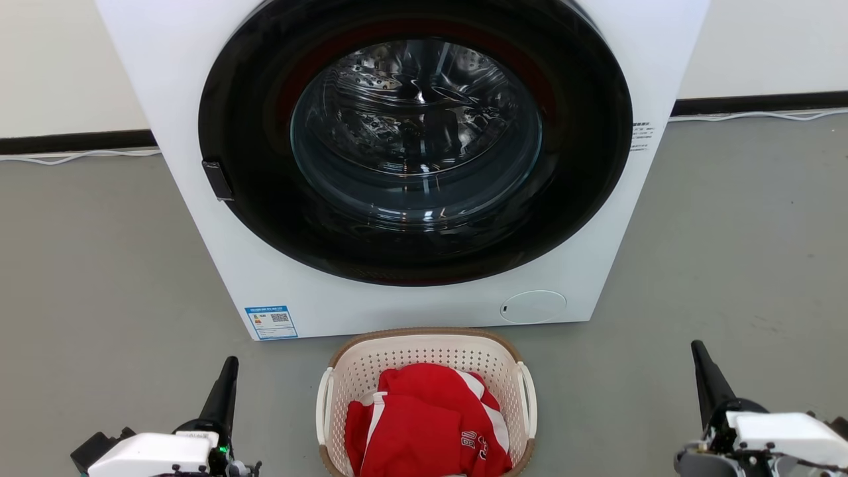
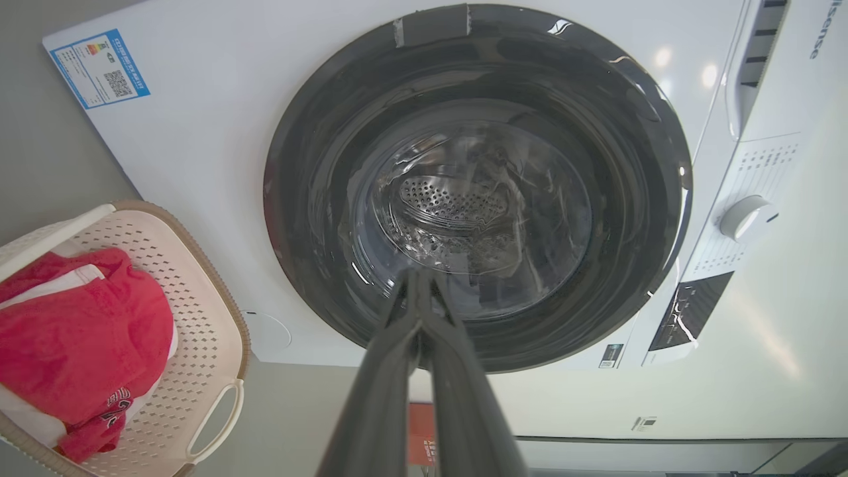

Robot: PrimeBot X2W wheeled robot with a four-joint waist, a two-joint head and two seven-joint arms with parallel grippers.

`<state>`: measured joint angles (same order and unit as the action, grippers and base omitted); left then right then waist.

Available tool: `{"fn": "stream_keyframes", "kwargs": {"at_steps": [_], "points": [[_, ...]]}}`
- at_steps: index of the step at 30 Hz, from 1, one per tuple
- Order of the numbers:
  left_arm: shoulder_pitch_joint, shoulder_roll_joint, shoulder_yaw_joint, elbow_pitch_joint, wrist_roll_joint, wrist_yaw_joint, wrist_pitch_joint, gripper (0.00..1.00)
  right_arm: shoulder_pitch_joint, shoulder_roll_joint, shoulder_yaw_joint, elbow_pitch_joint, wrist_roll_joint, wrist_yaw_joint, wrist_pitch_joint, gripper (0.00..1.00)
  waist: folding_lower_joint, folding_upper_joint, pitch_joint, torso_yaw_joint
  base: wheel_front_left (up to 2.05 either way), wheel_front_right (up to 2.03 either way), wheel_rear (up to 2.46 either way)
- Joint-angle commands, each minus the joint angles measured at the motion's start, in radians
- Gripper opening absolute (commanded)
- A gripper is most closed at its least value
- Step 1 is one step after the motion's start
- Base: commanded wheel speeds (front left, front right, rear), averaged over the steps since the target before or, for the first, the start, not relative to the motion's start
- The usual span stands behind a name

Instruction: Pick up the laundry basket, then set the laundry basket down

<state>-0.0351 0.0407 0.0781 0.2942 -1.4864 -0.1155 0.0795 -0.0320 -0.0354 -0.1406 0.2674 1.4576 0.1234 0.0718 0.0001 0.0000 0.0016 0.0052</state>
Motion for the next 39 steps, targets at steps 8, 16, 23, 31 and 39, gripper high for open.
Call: {"fn": "stream_keyframes", "kwargs": {"at_steps": [8, 16, 23, 31, 39], "points": [[-0.069, 0.010, 0.034, -0.044, -0.091, -0.013, 0.025, 0.00, -0.071, -0.014, 0.026, -0.023, 0.114, 0.007, 0.033, 0.00, -0.0001, 0.0000, 0.001, -0.004, 0.00, 0.00, 0.00], [-0.073, 0.009, 0.036, -0.049, -0.122, -0.015, 0.034, 0.00, -0.076, -0.015, 0.027, -0.023, 0.151, 0.007, 0.042, 0.00, -0.0001, 0.0000, 0.001, -0.005, 0.00, 0.00, 0.00], [-0.073, 0.009, 0.036, -0.049, -0.122, -0.015, 0.034, 0.00, -0.076, -0.015, 0.027, -0.023, 0.151, 0.007, 0.042, 0.00, -0.0001, 0.0000, 0.001, -0.005, 0.00, 0.00, 0.00], [-0.073, 0.009, 0.036, -0.049, -0.122, -0.015, 0.034, 0.00, -0.076, -0.015, 0.027, -0.023, 0.151, 0.007, 0.042, 0.00, -0.0001, 0.0000, 0.001, -0.005, 0.00, 0.00, 0.00], [-0.073, 0.009, 0.036, -0.049, -0.122, -0.015, 0.034, 0.00, -0.076, -0.015, 0.027, -0.023, 0.151, 0.007, 0.042, 0.00, -0.0001, 0.0000, 0.001, -0.005, 0.00, 0.00, 0.00]]}}
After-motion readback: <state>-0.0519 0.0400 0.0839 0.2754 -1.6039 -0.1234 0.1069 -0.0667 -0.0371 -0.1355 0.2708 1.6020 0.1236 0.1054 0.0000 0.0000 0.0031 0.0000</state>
